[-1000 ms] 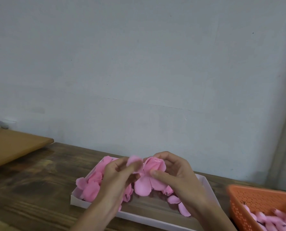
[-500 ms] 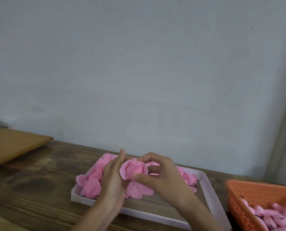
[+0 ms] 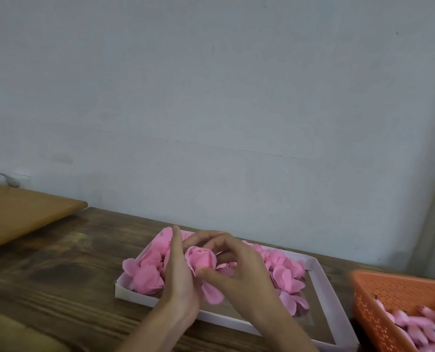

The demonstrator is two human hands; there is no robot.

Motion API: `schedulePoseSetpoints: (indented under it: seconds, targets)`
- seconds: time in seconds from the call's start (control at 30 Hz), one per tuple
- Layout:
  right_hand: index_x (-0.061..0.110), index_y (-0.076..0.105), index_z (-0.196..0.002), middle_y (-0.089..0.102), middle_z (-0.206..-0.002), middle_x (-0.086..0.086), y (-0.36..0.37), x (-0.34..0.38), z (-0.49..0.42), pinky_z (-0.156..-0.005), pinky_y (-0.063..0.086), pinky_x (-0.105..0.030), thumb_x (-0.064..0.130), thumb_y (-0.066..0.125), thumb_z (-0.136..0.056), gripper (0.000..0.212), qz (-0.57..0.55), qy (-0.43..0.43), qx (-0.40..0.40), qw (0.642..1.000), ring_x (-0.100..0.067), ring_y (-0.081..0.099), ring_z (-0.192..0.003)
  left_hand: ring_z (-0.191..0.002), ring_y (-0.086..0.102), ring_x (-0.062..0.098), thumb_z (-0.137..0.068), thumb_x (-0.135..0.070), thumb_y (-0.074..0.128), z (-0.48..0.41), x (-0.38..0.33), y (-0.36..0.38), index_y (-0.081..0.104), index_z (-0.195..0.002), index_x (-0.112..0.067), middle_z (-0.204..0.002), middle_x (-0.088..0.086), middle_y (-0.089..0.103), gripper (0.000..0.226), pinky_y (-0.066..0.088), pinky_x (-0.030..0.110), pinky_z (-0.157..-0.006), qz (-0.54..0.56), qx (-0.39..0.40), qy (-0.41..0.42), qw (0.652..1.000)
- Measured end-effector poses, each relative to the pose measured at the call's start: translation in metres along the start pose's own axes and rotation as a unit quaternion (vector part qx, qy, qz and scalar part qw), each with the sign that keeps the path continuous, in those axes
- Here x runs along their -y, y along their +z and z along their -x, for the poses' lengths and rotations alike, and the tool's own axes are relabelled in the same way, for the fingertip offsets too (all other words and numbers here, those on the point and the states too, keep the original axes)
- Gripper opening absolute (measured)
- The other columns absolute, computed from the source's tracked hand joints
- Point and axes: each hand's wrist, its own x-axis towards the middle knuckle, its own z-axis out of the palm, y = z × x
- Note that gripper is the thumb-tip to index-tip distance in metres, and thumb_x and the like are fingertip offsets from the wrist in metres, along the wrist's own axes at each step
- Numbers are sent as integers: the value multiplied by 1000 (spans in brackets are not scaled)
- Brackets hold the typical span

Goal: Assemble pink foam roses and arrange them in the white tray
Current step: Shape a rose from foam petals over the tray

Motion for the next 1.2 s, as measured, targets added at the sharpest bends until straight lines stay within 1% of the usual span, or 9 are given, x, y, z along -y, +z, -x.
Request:
schedulePoseSetpoints:
  seconds: [0.33, 0.47, 0.6, 0.63, 0.67, 0.7, 0.77, 0.87, 1.2]
  targets:
    - [31, 62, -79, 58, -94, 22, 21, -8, 6, -73, 48, -13, 13, 89, -64, 35, 159, -88, -135, 974, 1, 62, -90, -82, 75, 25, -83, -81, 59, 5, -1, 1, 78, -71, -19, -86, 5, 74, 66, 57, 38, -77, 15, -4, -14, 1000]
    - [30, 70, -78, 49, -91, 16, 22, -8, 7, -74, 53, -26, 23, 88, -69, 21, 189, -81, -105, 973, -5, 63, -90, -79, 76, 25, -89, -76, 56, 4, -5, 1, 71, -61, -19, -82, 6, 73, 65, 54, 41, -82, 4, -46, -9, 999]
    - [37, 67, -86, 51, -93, 17, 13, -2, 5, -68, 47, -15, 50, 79, -70, 23, 133, -24, -95, 986, -7, 60, -89, -65, 65, 27, -97, -67, 49, 2, -20, 1, 61, -57, -12, -71, 15, 60, 70, 52, 41, -79, 13, -82, -5, 997]
    - [40, 63, -91, 53, -95, 18, 9, -2, 5, -69, 49, -17, 59, 75, -71, 31, 132, 16, -90, 987, -5, 61, -88, -67, 66, 27, -99, -64, 48, 1, -23, 1, 66, -66, -6, -78, 25, 60, 70, 52, 41, -81, 19, -98, -2, 995]
    - [40, 59, -98, 57, -97, 19, 4, -2, 4, -72, 52, -20, 65, 73, -71, 40, 135, 70, -63, 986, -4, 63, -87, -79, 70, 29, -101, -62, 49, -2, -26, 1, 71, -85, 5, -95, -1, 52, 72, 51, 41, -85, 35, -118, 1, 992]
    - [39, 55, -104, 62, -99, 16, 0, -3, 4, -78, 57, -27, 68, 74, -69, 49, 124, 134, -16, 983, -4, 66, -85, -97, 72, 35, -101, -61, 50, -5, -28, 0, 70, -108, 10, -136, 25, 52, 75, 52, 44, -91, 48, -139, 1, 989]
    - [28, 56, -112, 75, -96, 3, -4, -4, 4, -83, 63, -41, 55, 83, -69, 58, 21, 243, 72, 967, -11, 73, -79, -99, 76, 35, -99, -63, 52, -7, -31, -1, 74, -110, 6, -102, 37, 70, 73, 61, 47, -82, 62, -149, 1, 987]
    - [7, 61, -114, 78, -92, -18, 1, -5, 4, -78, 64, -46, 19, 88, -79, 46, -125, 286, 88, 946, -24, 71, -70, -43, 63, 21, -99, -63, 54, -6, -33, -4, 62, -61, -10, -57, 10, 60, 66, 57, 36, -44, 86, -138, -1, 987]
    - [2, 50, -119, 75, -87, -26, 15, 4, 8, -65, 63, -36, 0, 87, -76, 57, -245, 275, 47, 928, -26, 69, -64, -51, 68, 24, -97, -69, 49, 2, -27, -1, 65, -51, -13, -60, 9, 63, 74, 57, 33, -52, 19, -125, -13, 992]
